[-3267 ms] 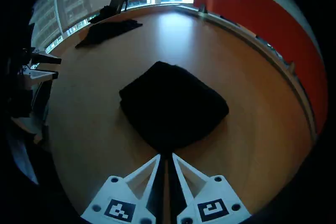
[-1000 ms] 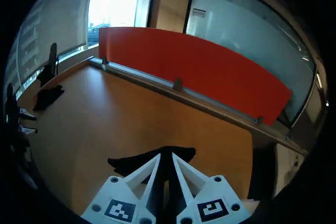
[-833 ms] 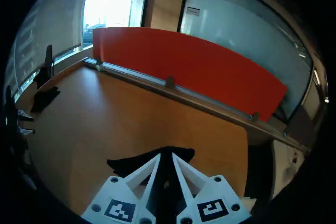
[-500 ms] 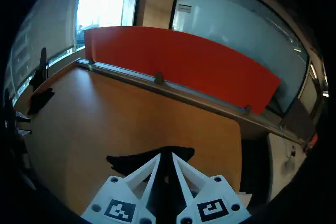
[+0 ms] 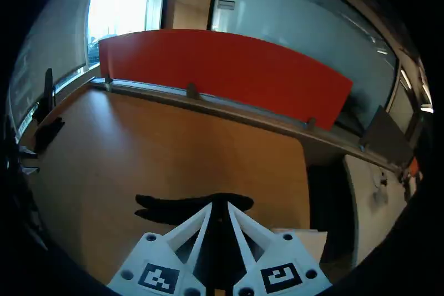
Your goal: Fold towel
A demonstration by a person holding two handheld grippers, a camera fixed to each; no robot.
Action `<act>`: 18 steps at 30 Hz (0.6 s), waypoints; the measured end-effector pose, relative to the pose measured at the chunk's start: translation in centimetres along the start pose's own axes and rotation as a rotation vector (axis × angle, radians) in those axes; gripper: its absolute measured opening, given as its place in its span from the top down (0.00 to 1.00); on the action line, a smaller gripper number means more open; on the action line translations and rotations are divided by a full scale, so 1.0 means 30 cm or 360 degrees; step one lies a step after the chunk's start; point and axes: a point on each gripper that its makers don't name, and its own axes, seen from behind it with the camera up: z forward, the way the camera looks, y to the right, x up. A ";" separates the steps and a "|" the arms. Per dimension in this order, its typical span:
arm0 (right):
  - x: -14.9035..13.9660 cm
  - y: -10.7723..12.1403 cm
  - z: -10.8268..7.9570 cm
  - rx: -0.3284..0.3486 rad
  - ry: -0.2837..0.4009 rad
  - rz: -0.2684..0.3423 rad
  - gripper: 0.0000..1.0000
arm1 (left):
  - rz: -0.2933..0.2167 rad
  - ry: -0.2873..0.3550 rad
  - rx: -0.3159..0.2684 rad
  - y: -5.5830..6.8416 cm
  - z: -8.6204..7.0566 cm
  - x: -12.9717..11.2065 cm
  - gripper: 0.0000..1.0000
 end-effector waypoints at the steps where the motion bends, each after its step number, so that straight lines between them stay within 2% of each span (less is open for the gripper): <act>1: -0.020 0.006 -0.008 -0.0006 -0.0007 0.0008 0.96 | 0.0004 0.0001 -0.0003 0.004 0.000 0.002 0.02; 9: -0.203 0.042 -0.059 -0.0049 -0.0069 0.0090 0.96 | 0.0037 0.0000 -0.0017 0.032 0.000 0.007 0.02; 18: -0.408 0.072 -0.077 -0.0101 -0.0158 0.0191 0.96 | 0.0056 -0.0012 -0.0008 0.042 -0.011 -0.009 0.02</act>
